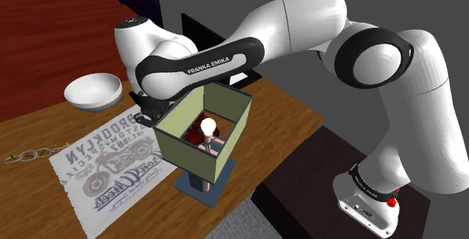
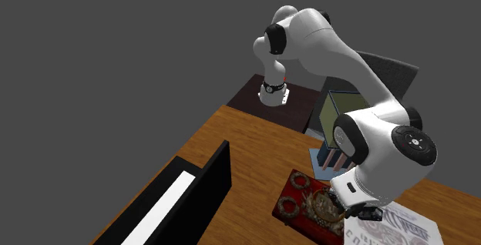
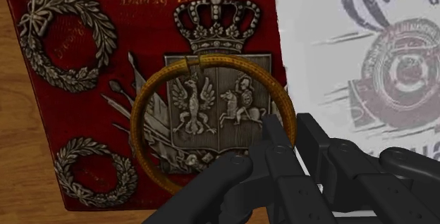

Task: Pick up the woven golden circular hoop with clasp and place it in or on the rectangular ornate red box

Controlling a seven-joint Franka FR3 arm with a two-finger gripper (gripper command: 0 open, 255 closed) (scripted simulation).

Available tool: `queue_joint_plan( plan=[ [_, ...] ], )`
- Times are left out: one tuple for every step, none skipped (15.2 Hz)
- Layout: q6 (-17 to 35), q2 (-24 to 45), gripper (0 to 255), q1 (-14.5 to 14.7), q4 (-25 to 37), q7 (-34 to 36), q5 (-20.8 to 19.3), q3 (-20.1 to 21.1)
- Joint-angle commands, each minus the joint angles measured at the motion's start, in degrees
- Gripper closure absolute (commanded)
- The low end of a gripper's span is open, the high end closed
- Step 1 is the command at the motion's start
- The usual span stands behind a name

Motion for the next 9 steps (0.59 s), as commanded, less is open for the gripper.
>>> queue_joint_plan(
  plan=[
    [1.08,0.85,255,0.19,-0.21,0.17,-0.24,-0.16],
    [1.64,1.17,255,0.21,-0.45,0.21,-0.33,-0.25],
    [2.19,1.50,255,0.24,-0.68,0.24,-0.42,-0.34],
    [2.81,1.85,255,0.37,-0.92,0.22,-0.40,-0.59],
    [2.83,1.81,255,0.53,-0.92,0.14,-0.22,-0.81],
    [2.87,1.75,255,0.76,-0.93,0.01,0.05,-1.15],
    [2.92,1.65,255,1.15,-0.95,-0.22,0.51,-1.72],
    [2.98,1.55,255,1.52,-0.97,-0.43,0.95,-2.28],
    [3.02,1.48,255,1.82,-0.98,-0.59,1.29,-2.71]
  ],
)
